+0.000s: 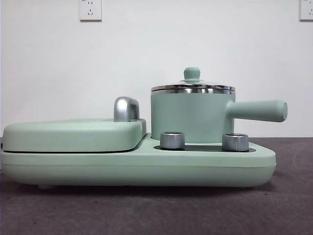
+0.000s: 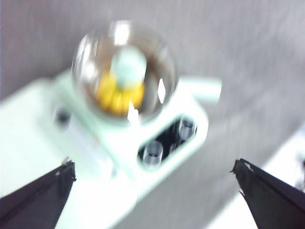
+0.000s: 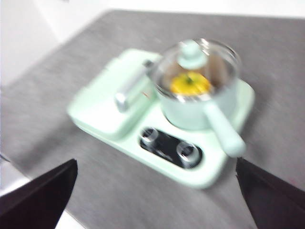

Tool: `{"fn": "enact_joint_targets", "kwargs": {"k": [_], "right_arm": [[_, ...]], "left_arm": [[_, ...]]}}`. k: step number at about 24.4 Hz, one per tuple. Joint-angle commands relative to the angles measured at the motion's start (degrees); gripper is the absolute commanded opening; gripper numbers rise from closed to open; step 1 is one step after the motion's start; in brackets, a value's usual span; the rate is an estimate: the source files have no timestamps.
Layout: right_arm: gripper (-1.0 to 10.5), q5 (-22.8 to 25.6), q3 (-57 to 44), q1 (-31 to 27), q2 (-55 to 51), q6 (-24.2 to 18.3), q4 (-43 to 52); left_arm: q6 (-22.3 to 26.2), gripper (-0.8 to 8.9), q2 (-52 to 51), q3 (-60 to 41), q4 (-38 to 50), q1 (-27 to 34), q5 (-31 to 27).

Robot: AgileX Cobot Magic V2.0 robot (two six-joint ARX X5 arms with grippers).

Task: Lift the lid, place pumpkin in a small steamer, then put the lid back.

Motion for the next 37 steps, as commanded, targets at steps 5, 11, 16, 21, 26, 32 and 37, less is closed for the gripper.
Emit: {"fn": "enact_joint_targets", "kwargs": {"k": [5,11,16,21,26,32,37], "right_arm": [[5.5,-3.91,0.50,0.35,0.31,-0.04,8.11],[5.5,-7.41,0.50,0.35,1.16,0.20,8.28],[5.5,-8.22,0.50,0.35,2.62,0.20,8.28],[5.5,-8.15,0.50,0.35,3.30,0.20,8.33],[-0.2,-8.20,0.50,0.35,3.28,-0.42,8.00],[0.4,-7.72,0.52,0.33,3.17,-0.26,8.15],[0.4,-7.72,0.52,0.35,3.17,-0.26,8.17]], "left_arm": [[4.63,5.87,-18.49,-21.77,-0.63,-0.13,-0.28],[3.74,5.87,-38.34,-42.80,14.16,1.99,-0.33],[1.55,5.87,-52.00,-54.73,20.26,3.50,-0.48],[-3.02,5.77,-62.42,-63.14,23.56,4.20,-2.43],[-4.83,0.39,-68.72,-67.67,24.17,4.20,-3.43],[-4.85,0.27,-70.84,-67.67,24.02,4.17,-3.41],[-4.85,0.27,-71.06,-67.58,24.04,4.17,-3.41]]}}
